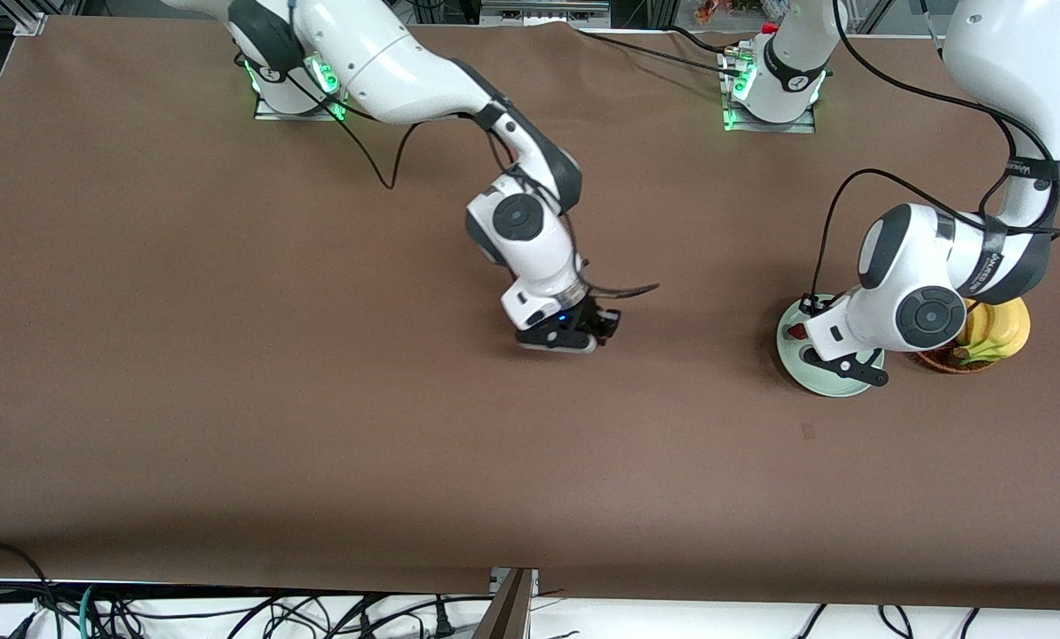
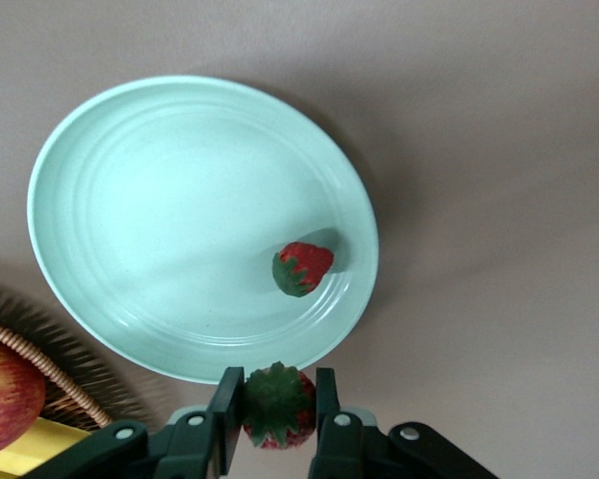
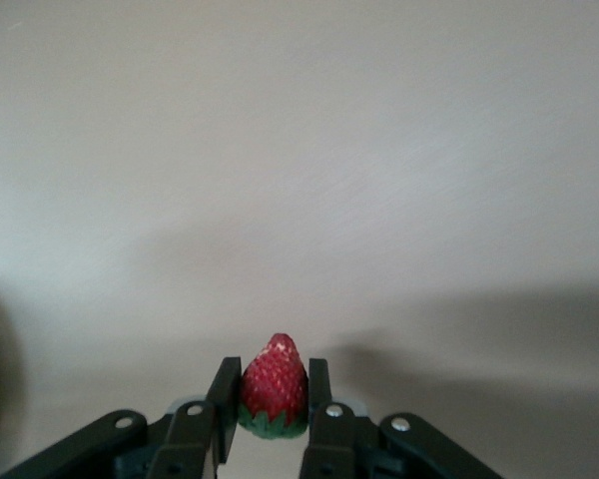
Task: Collect all strawberries into plate
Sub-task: 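Drop the strawberry on the plate with the left gripper while the right gripper carries another, then release the last strawberry with the right gripper while the left gripper approaches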
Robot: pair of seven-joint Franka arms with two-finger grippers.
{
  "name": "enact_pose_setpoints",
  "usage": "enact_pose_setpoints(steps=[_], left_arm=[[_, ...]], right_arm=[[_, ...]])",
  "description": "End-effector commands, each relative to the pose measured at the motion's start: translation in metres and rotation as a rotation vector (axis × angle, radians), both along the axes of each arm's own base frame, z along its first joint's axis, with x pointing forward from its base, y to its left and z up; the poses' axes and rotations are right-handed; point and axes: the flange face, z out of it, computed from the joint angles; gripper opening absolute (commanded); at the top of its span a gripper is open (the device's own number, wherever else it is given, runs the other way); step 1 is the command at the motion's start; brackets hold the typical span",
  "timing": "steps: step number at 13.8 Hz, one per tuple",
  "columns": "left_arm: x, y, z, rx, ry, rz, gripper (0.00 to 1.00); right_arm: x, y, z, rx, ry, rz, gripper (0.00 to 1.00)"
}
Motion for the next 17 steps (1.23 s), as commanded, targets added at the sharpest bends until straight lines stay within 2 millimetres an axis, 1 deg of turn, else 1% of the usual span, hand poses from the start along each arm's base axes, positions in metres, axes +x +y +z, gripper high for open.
enact_pose_setpoints(steps=[1, 2, 3, 4, 5, 6, 7, 8, 9, 10, 11, 12, 13, 14, 15, 17], left_arm=[[0.000, 0.007, -0.009, -0.008, 0.007, -0.061, 0.28], [0.000, 0.010, -0.011, -0.010, 0.010, -0.062, 0.30], [-0.001, 0.010, -0.012, -0.011, 0.012, -0.062, 0.34], [-0.001, 0.010, -0.012, -0.011, 0.012, -0.062, 0.34], [-0.001, 0.010, -0.012, -0.011, 0.012, -0.063, 0.35], [-0.001, 0.011, -0.012, -0.011, 0.012, -0.061, 0.36], [0.000, 0.011, -0.012, -0.011, 0.011, -0.061, 0.42], [0.002, 0.013, -0.010, -0.012, 0.006, -0.057, 0.53], [0.001, 0.013, -0.010, -0.011, 0.007, -0.060, 0.74], [0.002, 0.013, -0.009, -0.011, 0.005, -0.057, 1.00], [0.002, 0.014, -0.008, -0.011, 0.004, -0.055, 1.00], [0.002, 0.013, -0.008, -0.011, 0.006, -0.056, 1.00], [0.002, 0.012, -0.007, -0.013, 0.004, -0.054, 1.00], [0.002, 0.005, -0.007, -0.017, 0.004, -0.046, 1.00], [0.002, -0.003, -0.004, -0.022, -0.001, -0.046, 1.00], [0.001, -0.039, 0.002, -0.027, -0.019, -0.031, 1.00]], right_arm=[[-0.019, 0.026, -0.018, 0.062, -0.052, 0.016, 0.00], [-0.024, 0.029, -0.026, 0.058, -0.044, 0.017, 0.00], [-0.030, 0.035, -0.026, 0.059, -0.042, 0.020, 0.08], [-0.032, 0.036, -0.024, 0.055, -0.046, 0.025, 0.73], [-0.030, 0.035, -0.020, 0.054, -0.046, 0.025, 1.00], [-0.025, 0.032, -0.013, 0.050, -0.044, 0.022, 1.00], [-0.023, 0.029, -0.012, 0.026, -0.027, 0.024, 1.00], [-0.014, 0.022, -0.001, 0.002, -0.009, 0.021, 1.00], [0.002, 0.010, 0.021, -0.012, 0.001, 0.009, 1.00], [0.019, -0.007, 0.047, -0.027, 0.014, -0.003, 1.00], [0.036, -0.026, 0.068, -0.057, 0.036, -0.006, 1.00], [0.050, -0.046, 0.093, -0.090, 0.044, 0.023, 1.00], [0.067, -0.072, 0.112, -0.133, 0.055, 0.071, 1.00], [0.083, -0.103, 0.126, -0.180, 0.080, 0.124, 1.00], [0.095, -0.132, 0.141, -0.223, 0.104, 0.180, 1.00], [0.123, -0.204, 0.164, -0.280, 0.178, 0.234, 1.00]])
